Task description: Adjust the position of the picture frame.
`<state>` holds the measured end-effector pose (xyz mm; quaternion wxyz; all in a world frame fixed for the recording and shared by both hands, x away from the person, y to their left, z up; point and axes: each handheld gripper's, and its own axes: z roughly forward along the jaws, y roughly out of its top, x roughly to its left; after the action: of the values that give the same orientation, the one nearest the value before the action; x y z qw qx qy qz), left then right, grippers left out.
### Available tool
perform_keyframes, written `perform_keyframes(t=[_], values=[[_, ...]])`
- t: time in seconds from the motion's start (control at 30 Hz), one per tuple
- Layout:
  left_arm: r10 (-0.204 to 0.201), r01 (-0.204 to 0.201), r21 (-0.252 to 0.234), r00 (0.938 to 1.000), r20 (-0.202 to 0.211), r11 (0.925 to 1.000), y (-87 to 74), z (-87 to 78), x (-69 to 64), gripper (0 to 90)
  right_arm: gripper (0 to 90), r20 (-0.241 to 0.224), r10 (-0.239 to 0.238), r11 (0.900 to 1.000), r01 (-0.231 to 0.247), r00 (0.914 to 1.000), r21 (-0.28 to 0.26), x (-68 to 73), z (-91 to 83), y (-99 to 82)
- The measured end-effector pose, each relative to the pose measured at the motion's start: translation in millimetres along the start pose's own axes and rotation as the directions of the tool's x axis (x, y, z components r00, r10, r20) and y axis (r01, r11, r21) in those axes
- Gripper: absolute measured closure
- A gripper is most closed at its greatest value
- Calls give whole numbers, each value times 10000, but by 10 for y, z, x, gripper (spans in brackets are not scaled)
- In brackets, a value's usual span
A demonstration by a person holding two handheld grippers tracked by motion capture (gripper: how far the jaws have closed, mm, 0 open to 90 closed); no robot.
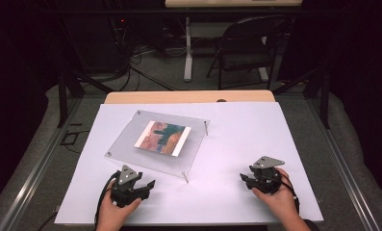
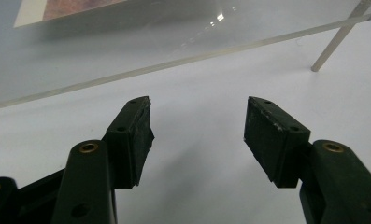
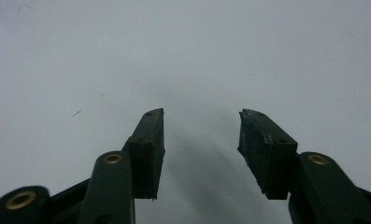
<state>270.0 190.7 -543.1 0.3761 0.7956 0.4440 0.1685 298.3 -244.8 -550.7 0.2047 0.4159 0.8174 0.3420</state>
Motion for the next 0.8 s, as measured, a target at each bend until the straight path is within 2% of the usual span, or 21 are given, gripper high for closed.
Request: perform_keyframes(t=[0.1,0.23,0.37,0.4,0.47,0.53,0.57,0.6,0.67,0.8], values=[[-174,175,-22,9998,121,9998,6,9,-15,425,535,-106,123,9999,-123,9999,-4,-4,7,-1],[-180,180,0,9996,234,9998,15,19,-40,439,533,-220,256,9997,-256,9994,-12,2,16,-1],[-286,286,15,9982,525,9996,37,55,-104,458,526,-225,285,9995,-287,9993,-96,4,15,4],[-263,258,82,9969,736,9996,54,82,-157,462,521,-275,352,9992,-357,9990,-183,7,13,10],[-38,25,154,9965,835,9999,77,115,-207,476,516,-378,496,9985,-504,9981,-200,11,11,16],[22,-43,221,9956,941,9997,89,133,-225,498,517,-404,554,9981,-565,9976,-265,16,15,16],[-3,-24,223,9925,1222,9997,108,164,-258,504,531,-439,547,9981,-558,9975,-262,16,11,18],[-3,-24,223,9925,1222,9997,108,164,-258,513,542,-509,608,9976,-623,9969,-289,16,7,19],[-220,176,284,9868,1604,9994,138,221,-316,520,570,-544,634,9973,-652,9965,-323,11,-1,21],[-92,50,245,9845,1749,9997,178,265,-393,547,608,-602,709,9968,-730,9957,-331,4,-12,22]])
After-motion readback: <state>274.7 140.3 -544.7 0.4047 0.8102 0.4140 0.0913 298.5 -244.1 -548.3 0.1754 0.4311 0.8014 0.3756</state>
